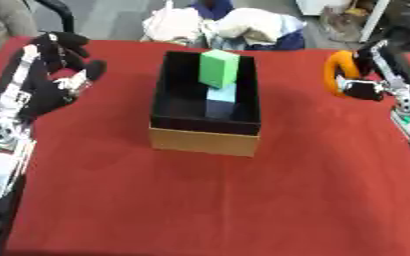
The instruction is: Pick up objects on the table and place them in the box.
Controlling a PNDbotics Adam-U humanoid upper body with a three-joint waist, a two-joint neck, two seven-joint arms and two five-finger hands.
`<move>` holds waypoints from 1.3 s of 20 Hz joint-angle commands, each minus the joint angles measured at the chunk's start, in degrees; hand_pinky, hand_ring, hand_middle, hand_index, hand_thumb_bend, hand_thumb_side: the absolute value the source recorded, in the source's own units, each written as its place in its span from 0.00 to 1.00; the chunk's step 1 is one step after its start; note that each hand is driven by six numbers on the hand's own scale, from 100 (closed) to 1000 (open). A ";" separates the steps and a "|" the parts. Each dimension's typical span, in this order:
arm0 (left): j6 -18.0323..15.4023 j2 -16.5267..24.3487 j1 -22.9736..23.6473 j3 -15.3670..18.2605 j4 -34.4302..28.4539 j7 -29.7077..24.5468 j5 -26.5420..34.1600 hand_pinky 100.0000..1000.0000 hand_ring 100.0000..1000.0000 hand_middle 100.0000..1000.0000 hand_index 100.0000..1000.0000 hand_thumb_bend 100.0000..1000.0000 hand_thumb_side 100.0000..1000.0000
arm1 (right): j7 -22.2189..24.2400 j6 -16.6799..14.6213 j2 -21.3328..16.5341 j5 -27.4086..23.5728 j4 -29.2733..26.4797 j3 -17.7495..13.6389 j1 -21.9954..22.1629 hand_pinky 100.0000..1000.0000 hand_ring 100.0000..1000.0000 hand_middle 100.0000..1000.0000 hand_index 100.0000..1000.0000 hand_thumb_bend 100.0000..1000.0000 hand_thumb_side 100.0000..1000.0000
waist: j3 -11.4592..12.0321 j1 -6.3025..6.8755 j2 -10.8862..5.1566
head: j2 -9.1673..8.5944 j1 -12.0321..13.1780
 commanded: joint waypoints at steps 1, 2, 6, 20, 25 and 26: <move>-0.15 0.23 -0.71 0.30 -1.69 -0.12 -0.10 0.52 0.45 0.48 0.67 0.61 0.41 | 2.35 0.34 -2.24 -2.34 -5.19 0.81 -3.41 0.39 0.41 0.20 0.23 0.00 0.00 | 0.17 -0.17 -1.45 | -0.12 -0.31; -0.16 0.13 -0.74 0.19 -1.85 -0.25 -0.14 0.52 0.45 0.48 0.67 0.61 0.41 | 3.18 0.45 -1.93 -2.59 -5.60 1.08 -4.26 0.39 0.41 0.20 0.23 0.00 0.00 | 0.30 -0.24 -1.57 | -0.10 -0.35; -0.25 -0.48 -1.03 -0.40 -2.55 -0.78 -0.16 0.52 0.45 0.48 0.67 0.61 0.41 | 6.31 -0.26 1.45 -2.52 -3.50 1.71 -8.20 0.41 0.42 0.25 0.28 0.00 0.00 | 1.63 -0.39 -1.97 | -0.21 -0.89; -0.37 -1.97 -1.53 -0.86 -3.46 -1.86 0.37 0.53 0.46 0.48 0.67 0.60 0.41 | 12.85 -8.45 11.91 4.86 11.40 1.89 -12.06 0.50 0.53 0.42 0.58 0.40 0.32 | 3.87 0.50 -1.70 | -0.94 -2.63; -0.37 -2.04 -1.19 -0.77 -3.19 -1.93 0.31 0.53 0.46 0.48 0.67 0.59 0.41 | 21.48 -11.47 11.68 7.53 8.69 3.28 -11.91 0.60 0.67 0.57 0.77 0.55 0.58 | 3.44 0.43 -1.91 | -0.89 -2.38; -0.37 -2.02 -1.10 -0.75 -3.15 -1.96 0.29 0.53 0.46 0.48 0.67 0.59 0.41 | 23.87 -11.81 11.50 7.61 8.00 3.60 -11.83 0.62 0.70 0.60 0.78 0.58 0.63 | 3.33 0.41 -1.97 | -0.87 -2.29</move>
